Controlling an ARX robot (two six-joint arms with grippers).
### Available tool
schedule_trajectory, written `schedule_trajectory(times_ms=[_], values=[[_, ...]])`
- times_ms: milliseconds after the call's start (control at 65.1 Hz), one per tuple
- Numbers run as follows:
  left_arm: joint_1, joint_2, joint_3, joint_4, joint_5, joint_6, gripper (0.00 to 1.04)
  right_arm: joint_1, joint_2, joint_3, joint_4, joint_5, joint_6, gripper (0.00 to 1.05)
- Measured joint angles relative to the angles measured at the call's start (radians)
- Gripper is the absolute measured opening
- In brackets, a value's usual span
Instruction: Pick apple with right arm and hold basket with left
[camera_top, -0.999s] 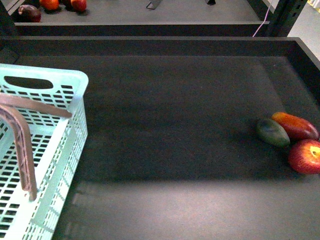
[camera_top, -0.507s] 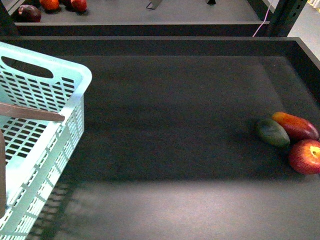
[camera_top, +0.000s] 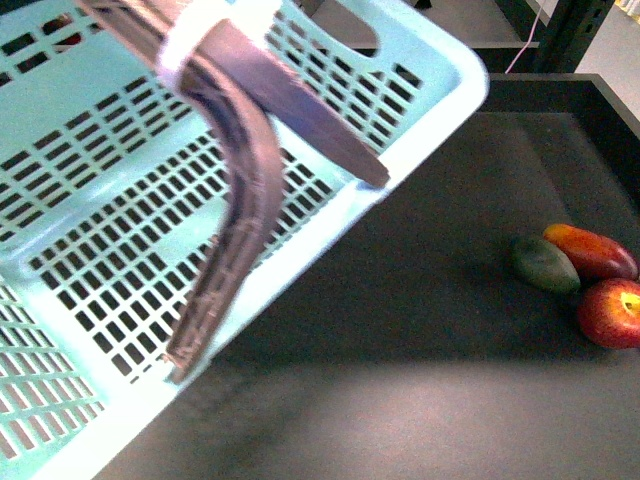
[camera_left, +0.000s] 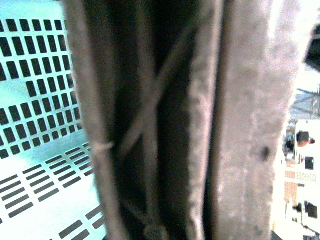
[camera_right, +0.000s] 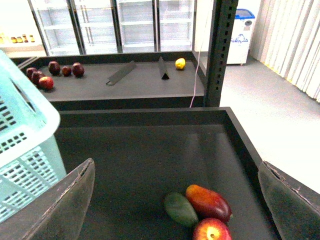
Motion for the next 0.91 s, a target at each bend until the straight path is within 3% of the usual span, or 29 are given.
schedule_trajectory(times_ms=[184,446,907], values=[[-0.142,0.053,0.036,-0.025,-0.01,0.0,0.15,0.0,0.0,0.0,0.0,0.0,0.0,0.96],[-0.253,0.078,0.048,-0.014,-0.022,0.005,0.15,0.0,0.0,0.0,0.0,0.0,0.0,0.96],[-0.28,0.093,0.071,-0.011,-0.018,0.035,0.15,0.0,0.0,0.0,0.0,0.0,0.0,0.96]])
